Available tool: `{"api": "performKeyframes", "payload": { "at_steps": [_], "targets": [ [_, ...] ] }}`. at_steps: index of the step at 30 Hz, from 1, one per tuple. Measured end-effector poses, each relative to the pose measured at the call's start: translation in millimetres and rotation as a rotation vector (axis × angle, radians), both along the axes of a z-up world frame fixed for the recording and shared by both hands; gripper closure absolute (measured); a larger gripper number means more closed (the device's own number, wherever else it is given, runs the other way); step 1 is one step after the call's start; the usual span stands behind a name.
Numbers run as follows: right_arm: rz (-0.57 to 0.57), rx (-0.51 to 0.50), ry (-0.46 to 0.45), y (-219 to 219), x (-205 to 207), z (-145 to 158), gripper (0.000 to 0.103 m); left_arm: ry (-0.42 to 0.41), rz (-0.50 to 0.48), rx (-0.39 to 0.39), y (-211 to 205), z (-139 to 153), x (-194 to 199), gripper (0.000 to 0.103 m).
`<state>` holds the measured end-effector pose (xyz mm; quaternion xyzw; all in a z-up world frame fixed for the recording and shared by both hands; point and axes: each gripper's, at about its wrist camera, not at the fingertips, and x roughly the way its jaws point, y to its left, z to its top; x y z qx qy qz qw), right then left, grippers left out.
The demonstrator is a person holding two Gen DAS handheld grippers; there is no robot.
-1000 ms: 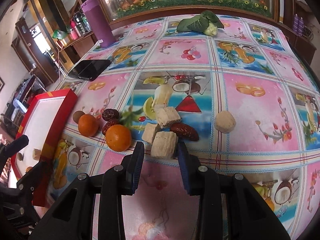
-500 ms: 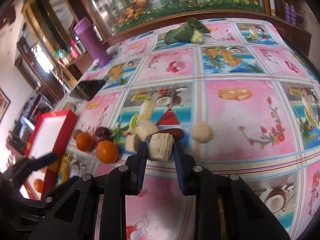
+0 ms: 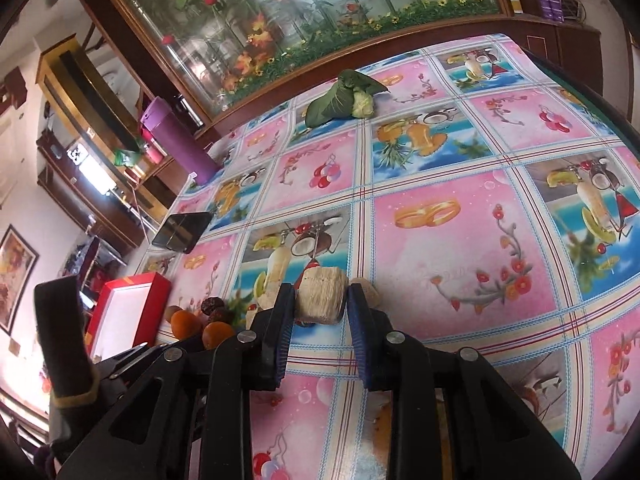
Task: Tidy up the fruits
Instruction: 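Grasp a beige cake block with the right gripper while the left grasps an orange, then carry the cake block and orange over the red tray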
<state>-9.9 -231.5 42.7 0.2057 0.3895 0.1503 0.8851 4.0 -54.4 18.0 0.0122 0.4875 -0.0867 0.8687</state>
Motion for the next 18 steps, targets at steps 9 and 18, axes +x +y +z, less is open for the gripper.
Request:
{"api": "performKeyframes", "payload": {
  "at_steps": [9,18],
  "targets": [
    [0.001,-0.004,-0.004,0.6,-0.5,0.7,0.077,-0.038,-0.025,-0.009,4.5,0.7,-5.5,0.070],
    [0.013,-0.035,-0.041,9.1,-3.1,2.8,0.077,-0.102,-0.031,-0.027,28.1,26.4,-38.3,0.071]
  ]
}}
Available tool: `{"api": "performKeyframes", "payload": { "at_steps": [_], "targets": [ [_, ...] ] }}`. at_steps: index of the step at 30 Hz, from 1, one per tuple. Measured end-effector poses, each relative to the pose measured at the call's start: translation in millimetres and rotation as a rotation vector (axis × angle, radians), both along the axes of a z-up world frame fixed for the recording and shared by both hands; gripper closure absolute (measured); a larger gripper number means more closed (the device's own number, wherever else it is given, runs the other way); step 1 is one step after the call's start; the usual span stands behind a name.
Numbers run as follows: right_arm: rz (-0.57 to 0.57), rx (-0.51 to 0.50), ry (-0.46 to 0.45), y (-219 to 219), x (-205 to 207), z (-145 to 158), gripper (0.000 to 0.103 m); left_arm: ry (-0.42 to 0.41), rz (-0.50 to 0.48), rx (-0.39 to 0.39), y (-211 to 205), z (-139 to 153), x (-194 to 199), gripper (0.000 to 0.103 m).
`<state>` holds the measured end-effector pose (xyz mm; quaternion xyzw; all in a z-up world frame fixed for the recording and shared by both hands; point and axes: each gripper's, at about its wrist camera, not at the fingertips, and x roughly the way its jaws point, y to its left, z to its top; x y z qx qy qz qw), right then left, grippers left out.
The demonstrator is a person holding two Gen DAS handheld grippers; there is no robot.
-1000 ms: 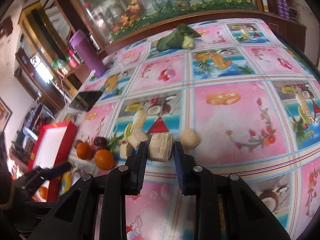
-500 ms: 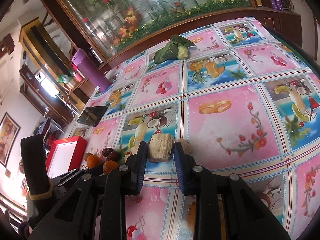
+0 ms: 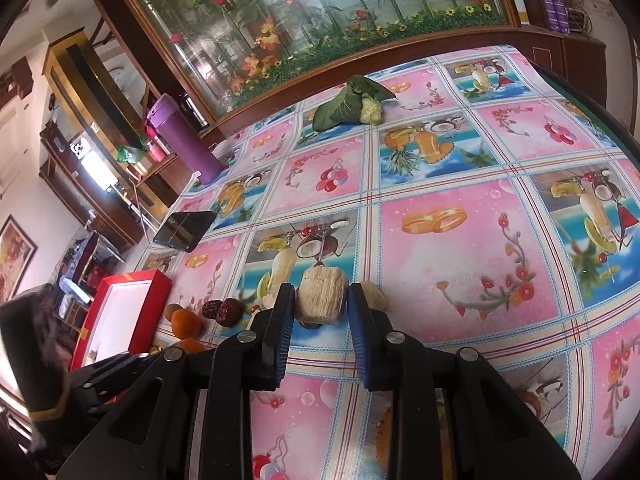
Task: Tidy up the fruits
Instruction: 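Carry the cake block and orange over the red tray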
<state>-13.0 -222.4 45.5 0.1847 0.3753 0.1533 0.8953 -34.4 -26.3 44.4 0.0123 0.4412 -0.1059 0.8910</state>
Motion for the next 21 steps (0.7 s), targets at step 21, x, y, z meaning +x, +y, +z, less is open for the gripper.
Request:
{"api": "performKeyframes", "payload": {
  "at_steps": [21],
  "targets": [
    [0.391,-0.130,-0.072,234.1,-16.5,38.0,0.078,-0.097,0.419,0.079,214.0,24.5,-40.1,0.071]
  ]
}}
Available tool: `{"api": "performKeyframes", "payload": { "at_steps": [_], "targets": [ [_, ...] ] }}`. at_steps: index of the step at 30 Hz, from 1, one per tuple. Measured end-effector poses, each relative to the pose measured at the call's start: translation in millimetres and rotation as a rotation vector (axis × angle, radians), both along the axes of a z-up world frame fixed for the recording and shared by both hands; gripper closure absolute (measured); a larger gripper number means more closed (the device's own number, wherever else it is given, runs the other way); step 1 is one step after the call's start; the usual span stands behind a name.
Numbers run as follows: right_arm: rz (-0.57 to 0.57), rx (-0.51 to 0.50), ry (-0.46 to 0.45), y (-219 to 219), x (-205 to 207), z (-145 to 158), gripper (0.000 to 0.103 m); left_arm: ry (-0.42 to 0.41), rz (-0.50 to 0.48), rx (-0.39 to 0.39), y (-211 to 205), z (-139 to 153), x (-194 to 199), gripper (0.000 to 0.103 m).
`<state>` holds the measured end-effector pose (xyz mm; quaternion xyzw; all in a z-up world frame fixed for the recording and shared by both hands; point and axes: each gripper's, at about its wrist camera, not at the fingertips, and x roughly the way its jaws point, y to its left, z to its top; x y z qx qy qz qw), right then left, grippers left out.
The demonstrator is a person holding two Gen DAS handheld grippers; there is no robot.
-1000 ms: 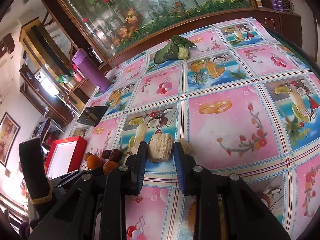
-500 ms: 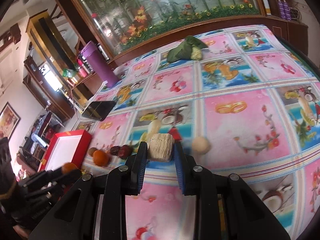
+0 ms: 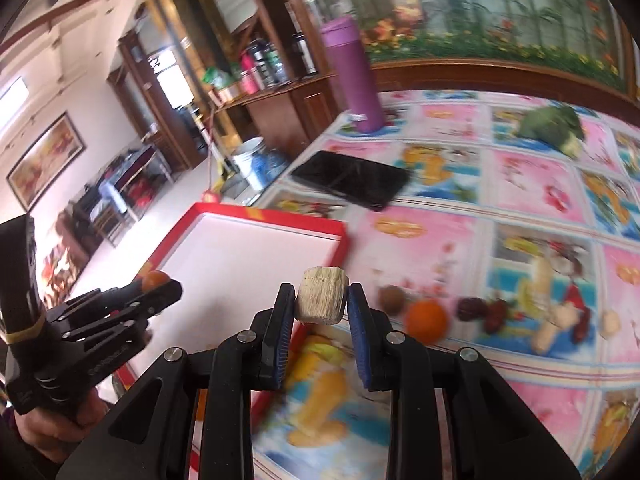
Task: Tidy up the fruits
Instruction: 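Carry the cake block and orange over the red tray, then open both grippers to drop the cake block and orange into the tray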
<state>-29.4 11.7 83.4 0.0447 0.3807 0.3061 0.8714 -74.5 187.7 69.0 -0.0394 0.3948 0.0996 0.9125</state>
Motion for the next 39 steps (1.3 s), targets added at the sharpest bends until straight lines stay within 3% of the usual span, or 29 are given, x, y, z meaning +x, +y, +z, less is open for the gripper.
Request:
{"api": "performKeyframes", "payload": {
  "at_steps": [11,23,27,34,39],
  "targets": [
    [0.102,-0.137,0.086,87.5,7.3,-29.4,0.078,0.064,0.094,-0.013,52.5,-26.5,2.7,0.071],
    [0.116,-0.195,0.151,100.4,0.7,-48.6,0.077,0.082,0.092,-0.007,60.2,-31.6,-2.9,0.068],
    [0.113,-0.178,0.173,95.7,1.5,-46.1,0.066,0.089,0.102,-0.002,58.8,-31.5,-3.7,0.056],
    [0.099,-0.103,0.136,70.3,-4.4,-28.6,0.066,0.063,0.089,0.006,46.3,-19.2,-7.4,0.036],
    [0.047,-0.068,0.106,27.9,-5.9,-19.9,0.066,0.043,0.039,0.009,22.2,-11.0,-6.3,0.028]
  ]
}}
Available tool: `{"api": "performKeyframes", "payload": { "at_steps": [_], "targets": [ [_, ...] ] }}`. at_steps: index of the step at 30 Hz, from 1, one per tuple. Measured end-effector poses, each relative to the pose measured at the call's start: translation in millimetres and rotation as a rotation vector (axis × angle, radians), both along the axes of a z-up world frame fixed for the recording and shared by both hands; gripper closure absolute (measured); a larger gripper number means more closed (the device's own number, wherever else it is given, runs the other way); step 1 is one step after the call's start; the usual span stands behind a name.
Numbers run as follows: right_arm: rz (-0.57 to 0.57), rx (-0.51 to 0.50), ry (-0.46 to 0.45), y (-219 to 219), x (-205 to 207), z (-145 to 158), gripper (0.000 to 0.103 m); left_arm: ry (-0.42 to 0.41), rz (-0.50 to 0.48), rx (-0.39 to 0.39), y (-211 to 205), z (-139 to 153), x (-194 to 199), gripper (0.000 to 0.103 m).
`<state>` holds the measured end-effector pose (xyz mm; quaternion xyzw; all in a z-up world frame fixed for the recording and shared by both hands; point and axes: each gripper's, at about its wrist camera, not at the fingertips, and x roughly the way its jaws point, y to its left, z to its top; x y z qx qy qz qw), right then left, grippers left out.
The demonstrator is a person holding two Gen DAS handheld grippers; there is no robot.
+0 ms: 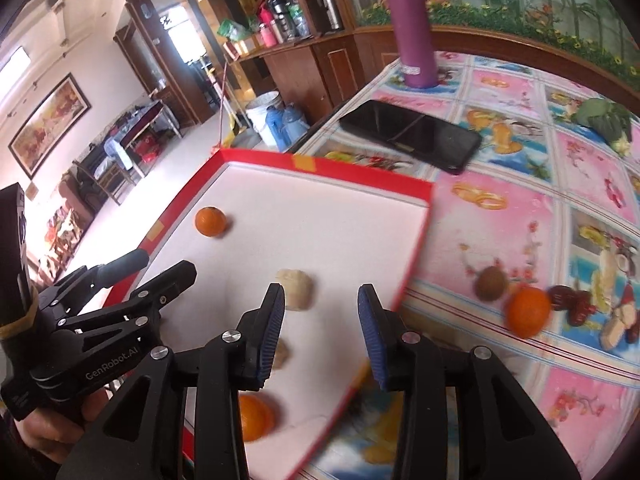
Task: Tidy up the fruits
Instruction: 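Open both grippers to drop the cake block and orange into the tray, then move both grippers back toward the remaining items on the table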
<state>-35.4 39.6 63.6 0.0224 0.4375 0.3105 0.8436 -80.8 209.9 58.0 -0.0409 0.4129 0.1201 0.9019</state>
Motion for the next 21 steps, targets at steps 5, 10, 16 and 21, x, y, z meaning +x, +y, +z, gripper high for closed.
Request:
{"api": "performKeyframes", "payload": {
  "at_steps": [5,10,16,21],
  "targets": [
    [-0.074,-0.017,-0.007,-52.5,-1.2,-5.0,0.066,-0.005,-0.070,-0.005,-32.0,4.0,2.2,0.027],
    [-0.163,-0.037,0.015,-105.5,-1.3,-19.1,0.066,0.001,-0.138,0.005,-64.9,5.3,4.7,0.026],
    [-0.250,-0.048,0.043,-151.7,8.4,-33.4,0.066,0.011,-0.224,0.011,-101.6,5.4,8.3,0.026],
    [-0.263,-0.056,0.043,-160.9,18.9,-39.2,0.066,0.027,-0.293,0.008,-129.0,2.8,13.1,0.026]
  ]
}}
